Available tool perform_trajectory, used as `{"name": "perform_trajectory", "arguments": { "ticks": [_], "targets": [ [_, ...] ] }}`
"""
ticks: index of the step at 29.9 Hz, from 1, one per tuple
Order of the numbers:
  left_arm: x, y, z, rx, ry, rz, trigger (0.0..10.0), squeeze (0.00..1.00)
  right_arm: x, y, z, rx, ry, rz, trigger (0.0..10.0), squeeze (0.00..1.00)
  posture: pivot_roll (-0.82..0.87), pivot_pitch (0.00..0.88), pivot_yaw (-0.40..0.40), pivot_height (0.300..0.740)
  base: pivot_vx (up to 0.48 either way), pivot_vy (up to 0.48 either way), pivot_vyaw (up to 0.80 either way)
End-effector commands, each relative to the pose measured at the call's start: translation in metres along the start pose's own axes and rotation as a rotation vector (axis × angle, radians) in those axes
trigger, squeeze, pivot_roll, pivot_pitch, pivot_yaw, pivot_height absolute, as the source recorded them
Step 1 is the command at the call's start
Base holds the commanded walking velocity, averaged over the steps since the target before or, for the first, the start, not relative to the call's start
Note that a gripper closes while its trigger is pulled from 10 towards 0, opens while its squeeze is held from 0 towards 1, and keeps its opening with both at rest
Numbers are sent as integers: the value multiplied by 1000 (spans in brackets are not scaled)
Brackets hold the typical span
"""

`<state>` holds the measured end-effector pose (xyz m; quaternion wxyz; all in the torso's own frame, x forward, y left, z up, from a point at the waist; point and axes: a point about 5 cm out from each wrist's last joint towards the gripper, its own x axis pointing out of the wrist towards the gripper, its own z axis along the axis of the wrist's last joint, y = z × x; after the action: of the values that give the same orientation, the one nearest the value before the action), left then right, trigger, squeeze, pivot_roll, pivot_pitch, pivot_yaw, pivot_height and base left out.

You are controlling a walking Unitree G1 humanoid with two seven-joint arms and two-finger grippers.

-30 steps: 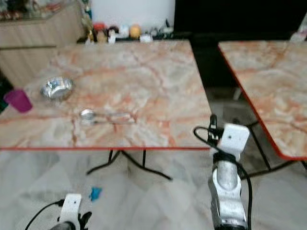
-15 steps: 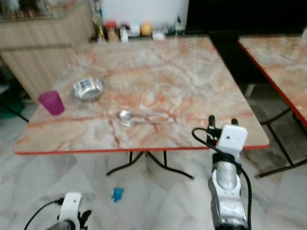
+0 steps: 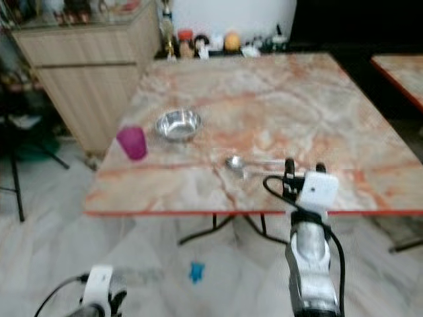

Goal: Setting the table

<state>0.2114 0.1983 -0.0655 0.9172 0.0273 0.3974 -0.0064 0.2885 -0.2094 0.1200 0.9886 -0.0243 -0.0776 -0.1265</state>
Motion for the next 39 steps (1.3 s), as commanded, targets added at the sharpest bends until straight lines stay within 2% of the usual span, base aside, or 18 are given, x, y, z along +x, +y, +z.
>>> {"name": "perform_trajectory", "arguments": {
  "ticks": [1,10,39],
  "targets": [
    [-3,8,-9,3,31,24,10000,0,0,11,3,23,-8,26,10000,0,41,0,-4,740,0,480,0],
    [-3,7,-9,2,29,24,10000,0,0,13,2,8,-8,41,10000,0,42,0,-6,740,0,417,0],
    [-1,7,-1,-16,-7,20,10000,0,2,14,1,26,3,37,10000,0,48,0,-8,740,0,0,0]
  ]
}}
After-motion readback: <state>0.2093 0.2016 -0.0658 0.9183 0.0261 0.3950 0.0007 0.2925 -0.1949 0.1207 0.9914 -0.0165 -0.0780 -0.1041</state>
